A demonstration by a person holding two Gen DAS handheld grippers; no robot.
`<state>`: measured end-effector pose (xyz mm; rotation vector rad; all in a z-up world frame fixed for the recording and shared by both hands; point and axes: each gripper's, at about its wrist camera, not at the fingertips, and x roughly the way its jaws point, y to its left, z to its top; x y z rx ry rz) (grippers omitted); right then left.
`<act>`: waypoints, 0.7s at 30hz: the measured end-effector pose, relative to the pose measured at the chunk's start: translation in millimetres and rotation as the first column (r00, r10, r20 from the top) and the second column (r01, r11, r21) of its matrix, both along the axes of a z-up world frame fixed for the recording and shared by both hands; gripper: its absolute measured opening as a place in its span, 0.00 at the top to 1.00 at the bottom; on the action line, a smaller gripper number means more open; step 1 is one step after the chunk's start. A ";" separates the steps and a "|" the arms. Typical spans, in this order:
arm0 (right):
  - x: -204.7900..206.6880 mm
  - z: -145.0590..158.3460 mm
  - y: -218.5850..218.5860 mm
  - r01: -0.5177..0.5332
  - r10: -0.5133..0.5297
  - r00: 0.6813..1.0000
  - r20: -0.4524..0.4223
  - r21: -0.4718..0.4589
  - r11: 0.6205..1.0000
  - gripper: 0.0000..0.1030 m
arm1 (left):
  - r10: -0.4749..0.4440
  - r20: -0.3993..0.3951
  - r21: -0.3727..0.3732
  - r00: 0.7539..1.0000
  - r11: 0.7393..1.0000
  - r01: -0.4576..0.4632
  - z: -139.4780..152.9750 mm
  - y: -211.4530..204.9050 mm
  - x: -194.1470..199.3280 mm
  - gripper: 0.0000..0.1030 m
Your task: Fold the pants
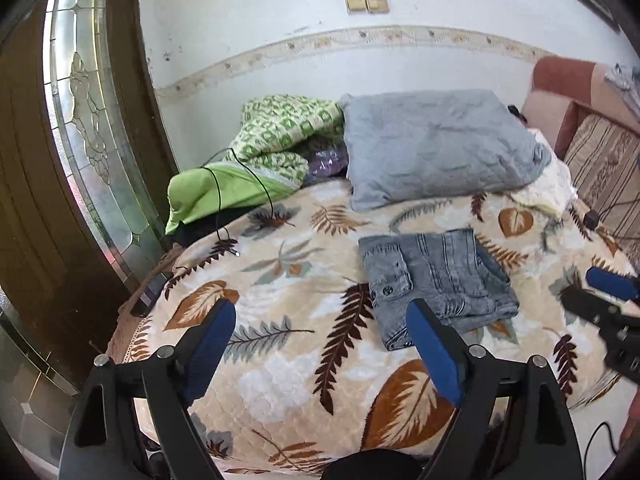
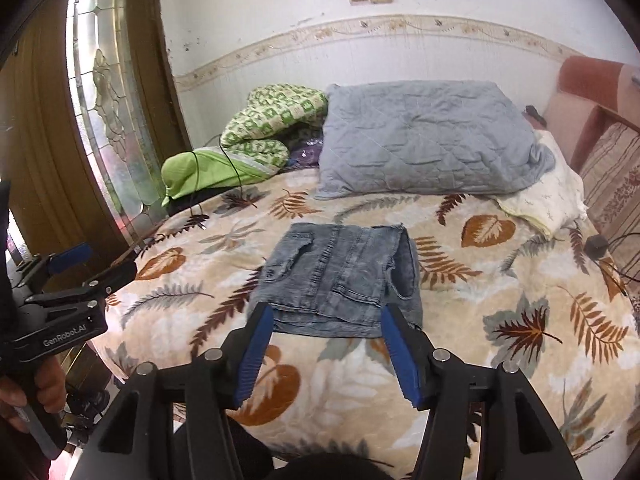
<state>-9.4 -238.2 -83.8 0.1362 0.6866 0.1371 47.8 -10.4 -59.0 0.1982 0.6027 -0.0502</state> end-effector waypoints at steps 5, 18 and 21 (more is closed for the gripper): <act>-7.7 10.3 16.0 -0.020 0.020 1.000 0.022 -0.009 1.000 0.41 | 0.033 0.013 -0.008 0.999 0.999 -0.033 7.8 7.2 -5.0 0.15; -7.1 14.5 25.2 -0.026 0.026 0.999 0.034 -0.017 1.000 0.40 | 0.095 -0.038 -0.018 0.995 0.995 -0.095 -3.3 18.7 7.1 0.15; -3.9 11.4 25.3 -0.028 0.029 0.999 0.024 -0.016 0.999 0.40 | 0.102 -0.044 -0.017 0.994 0.995 -0.103 -4.6 19.2 9.8 0.15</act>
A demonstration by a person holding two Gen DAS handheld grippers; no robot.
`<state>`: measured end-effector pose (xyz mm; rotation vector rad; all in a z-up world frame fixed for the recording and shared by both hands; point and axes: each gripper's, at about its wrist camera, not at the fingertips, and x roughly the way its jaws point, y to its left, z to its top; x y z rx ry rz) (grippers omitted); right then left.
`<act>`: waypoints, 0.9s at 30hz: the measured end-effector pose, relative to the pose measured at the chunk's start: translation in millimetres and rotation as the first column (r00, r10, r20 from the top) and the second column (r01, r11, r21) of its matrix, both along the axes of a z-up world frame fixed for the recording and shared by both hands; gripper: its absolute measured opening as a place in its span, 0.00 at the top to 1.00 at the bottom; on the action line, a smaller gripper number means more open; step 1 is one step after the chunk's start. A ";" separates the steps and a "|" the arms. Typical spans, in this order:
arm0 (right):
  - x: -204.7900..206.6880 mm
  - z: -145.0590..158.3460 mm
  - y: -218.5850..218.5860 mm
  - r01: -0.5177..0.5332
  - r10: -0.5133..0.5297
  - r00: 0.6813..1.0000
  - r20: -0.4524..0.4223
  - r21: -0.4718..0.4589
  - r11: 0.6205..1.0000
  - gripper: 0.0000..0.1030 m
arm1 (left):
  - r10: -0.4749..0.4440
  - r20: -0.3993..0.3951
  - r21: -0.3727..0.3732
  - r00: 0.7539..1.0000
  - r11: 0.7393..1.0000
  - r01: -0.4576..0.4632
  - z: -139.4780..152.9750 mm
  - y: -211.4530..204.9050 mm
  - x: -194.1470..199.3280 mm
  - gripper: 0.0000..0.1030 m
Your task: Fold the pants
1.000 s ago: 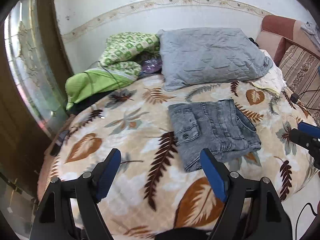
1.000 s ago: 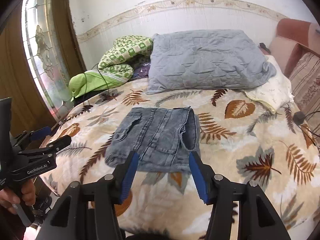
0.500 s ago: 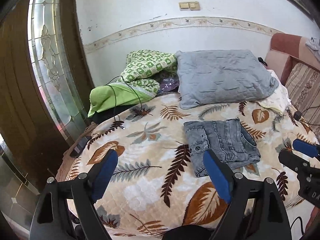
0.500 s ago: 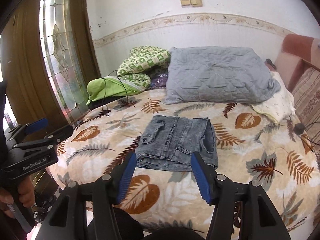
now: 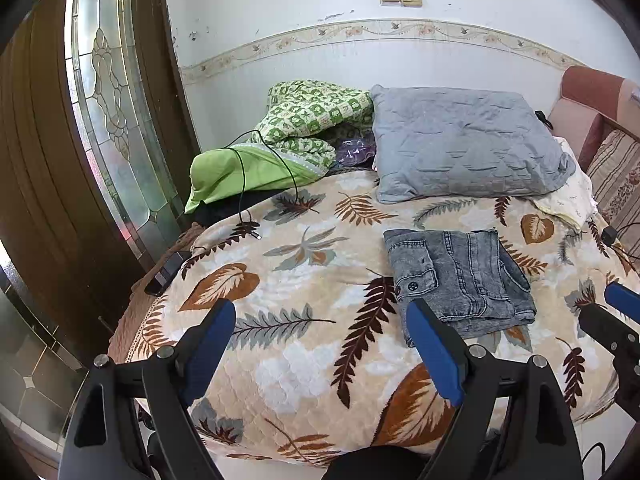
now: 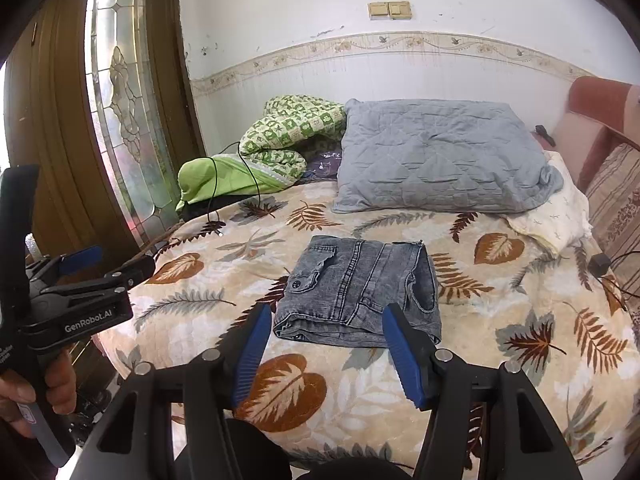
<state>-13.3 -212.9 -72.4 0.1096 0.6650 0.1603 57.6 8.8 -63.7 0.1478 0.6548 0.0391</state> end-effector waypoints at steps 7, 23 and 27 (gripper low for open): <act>6.5 -5.4 0.5 -0.003 0.003 1.000 -0.012 0.001 1.000 0.40 | 0.014 -0.016 -0.013 1.000 1.000 -0.015 -2.1 4.9 5.5 0.15; 22.6 -4.5 24.8 -0.051 0.050 0.998 -0.025 -0.029 0.998 0.40 | 0.046 0.015 -0.025 0.999 0.999 -0.045 6.3 26.5 4.9 0.15; 24.1 -4.3 32.7 -0.068 0.067 0.997 -0.026 -0.040 0.997 0.40 | 0.046 0.021 -0.028 0.999 0.999 -0.045 8.4 29.9 4.2 0.15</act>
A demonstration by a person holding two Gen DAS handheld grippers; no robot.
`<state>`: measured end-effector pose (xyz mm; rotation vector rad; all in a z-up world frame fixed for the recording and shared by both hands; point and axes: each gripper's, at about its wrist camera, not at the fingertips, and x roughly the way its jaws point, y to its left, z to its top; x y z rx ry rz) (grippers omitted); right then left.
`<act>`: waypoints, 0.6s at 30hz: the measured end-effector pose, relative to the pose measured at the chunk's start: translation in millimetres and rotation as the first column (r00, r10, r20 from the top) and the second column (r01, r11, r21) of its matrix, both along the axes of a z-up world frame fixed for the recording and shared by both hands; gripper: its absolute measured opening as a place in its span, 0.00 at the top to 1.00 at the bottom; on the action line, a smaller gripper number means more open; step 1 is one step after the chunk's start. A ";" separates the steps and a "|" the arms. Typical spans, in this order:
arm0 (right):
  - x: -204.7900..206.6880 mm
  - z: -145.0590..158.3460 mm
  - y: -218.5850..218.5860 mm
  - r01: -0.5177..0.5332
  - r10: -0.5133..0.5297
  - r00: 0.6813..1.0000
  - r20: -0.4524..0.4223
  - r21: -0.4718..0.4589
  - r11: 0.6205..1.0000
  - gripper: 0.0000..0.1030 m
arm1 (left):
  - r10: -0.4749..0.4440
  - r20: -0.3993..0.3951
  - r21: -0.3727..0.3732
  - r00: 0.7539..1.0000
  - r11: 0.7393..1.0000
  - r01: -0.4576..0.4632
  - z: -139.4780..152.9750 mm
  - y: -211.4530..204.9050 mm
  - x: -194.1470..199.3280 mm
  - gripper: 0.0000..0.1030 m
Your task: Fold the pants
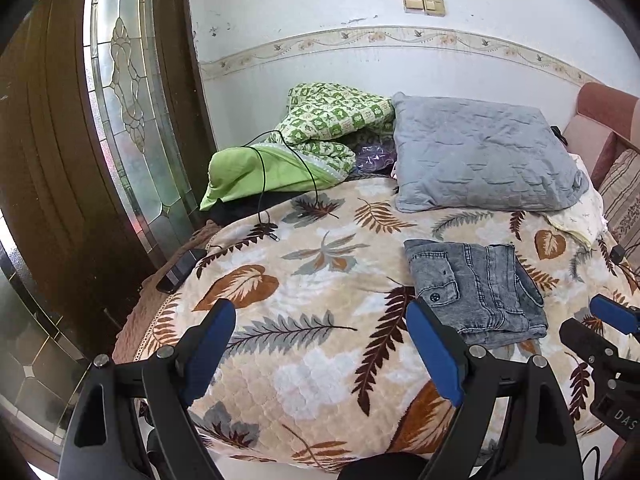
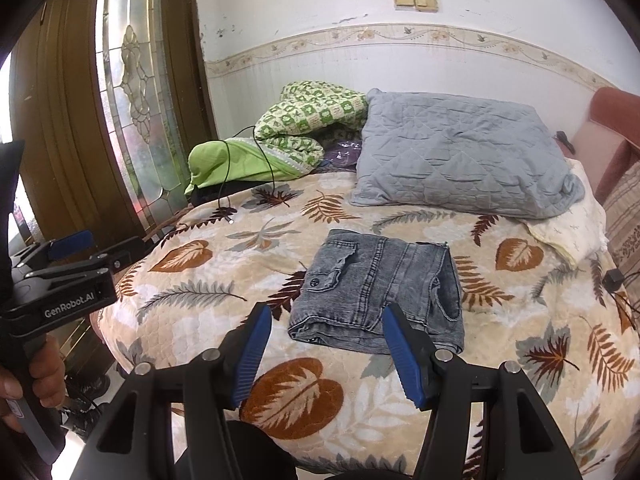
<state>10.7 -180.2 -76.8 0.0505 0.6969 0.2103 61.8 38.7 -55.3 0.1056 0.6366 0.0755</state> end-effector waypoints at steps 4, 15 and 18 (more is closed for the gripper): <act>1.6 2.6 5.2 -0.012 0.012 1.000 0.006 -0.005 1.000 0.40 | 0.004 0.008 -0.006 1.000 1.000 -0.004 3.7 3.9 -1.6 0.15; 5.7 2.7 15.4 -0.041 0.041 0.999 0.011 -0.011 0.999 0.40 | -0.023 0.022 -0.015 0.999 1.000 0.023 9.6 3.8 -4.4 0.15; 5.9 2.7 16.0 -0.044 0.045 0.999 0.012 -0.013 0.999 0.40 | -0.019 0.026 -0.012 0.999 1.000 0.019 11.0 5.3 -4.2 0.15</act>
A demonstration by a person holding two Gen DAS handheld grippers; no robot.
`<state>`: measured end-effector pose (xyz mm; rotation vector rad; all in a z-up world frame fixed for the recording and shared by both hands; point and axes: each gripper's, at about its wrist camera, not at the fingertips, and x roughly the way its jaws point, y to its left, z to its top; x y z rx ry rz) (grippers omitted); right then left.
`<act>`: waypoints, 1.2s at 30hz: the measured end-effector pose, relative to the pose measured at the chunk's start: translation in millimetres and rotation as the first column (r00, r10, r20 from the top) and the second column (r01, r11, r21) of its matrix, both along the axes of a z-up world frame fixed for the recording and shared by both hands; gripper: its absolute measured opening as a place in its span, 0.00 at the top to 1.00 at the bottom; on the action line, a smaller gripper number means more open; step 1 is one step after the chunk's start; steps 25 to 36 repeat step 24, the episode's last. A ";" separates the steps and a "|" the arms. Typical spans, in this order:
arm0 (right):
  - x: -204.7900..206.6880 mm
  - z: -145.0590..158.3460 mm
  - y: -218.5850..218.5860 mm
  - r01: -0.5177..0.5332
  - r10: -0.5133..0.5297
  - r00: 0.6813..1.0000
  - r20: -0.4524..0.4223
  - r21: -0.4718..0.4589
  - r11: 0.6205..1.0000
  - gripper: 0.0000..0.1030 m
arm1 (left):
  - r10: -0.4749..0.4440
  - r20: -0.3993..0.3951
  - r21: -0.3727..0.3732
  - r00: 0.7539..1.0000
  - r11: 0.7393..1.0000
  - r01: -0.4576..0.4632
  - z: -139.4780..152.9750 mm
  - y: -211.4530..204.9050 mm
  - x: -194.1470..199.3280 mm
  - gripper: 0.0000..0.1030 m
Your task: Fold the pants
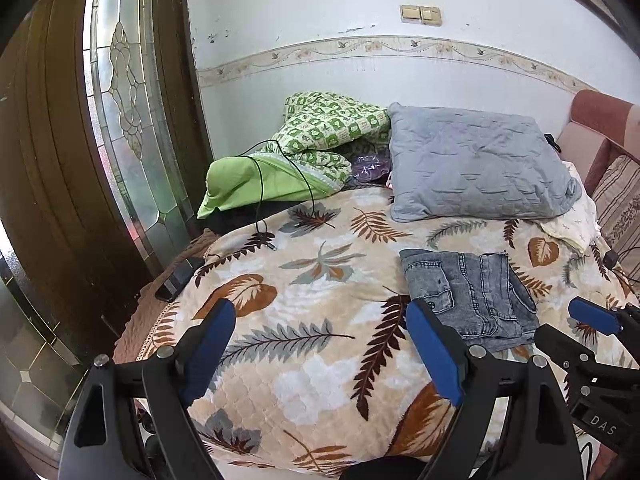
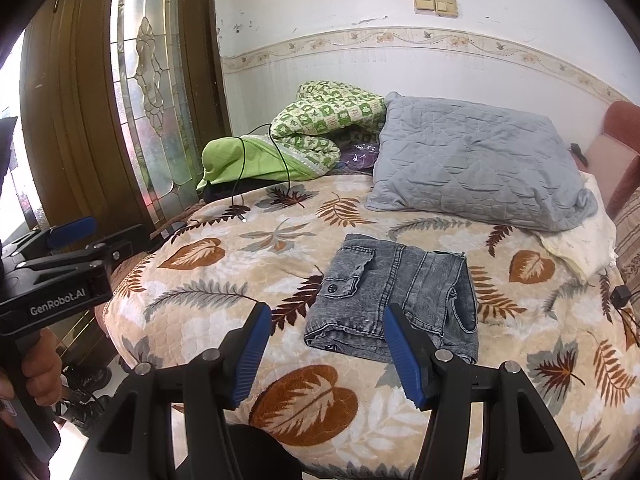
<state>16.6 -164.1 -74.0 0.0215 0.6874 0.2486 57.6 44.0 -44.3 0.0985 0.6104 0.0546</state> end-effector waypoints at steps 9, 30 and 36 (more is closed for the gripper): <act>8.1 5.0 9.8 -0.027 0.027 1.000 0.009 -0.006 1.000 0.40 | 0.076 0.026 0.008 0.997 0.997 -0.076 8.1 24.5 2.9 0.15; 15.4 3.5 32.9 -0.084 0.085 0.996 0.021 -0.004 0.996 0.40 | 0.107 0.021 -0.031 0.994 0.994 -0.107 7.9 42.2 10.0 0.15; 15.4 3.5 32.9 -0.084 0.085 0.996 0.021 -0.004 0.996 0.40 | 0.107 0.021 -0.031 0.994 0.994 -0.107 7.9 42.2 10.0 0.15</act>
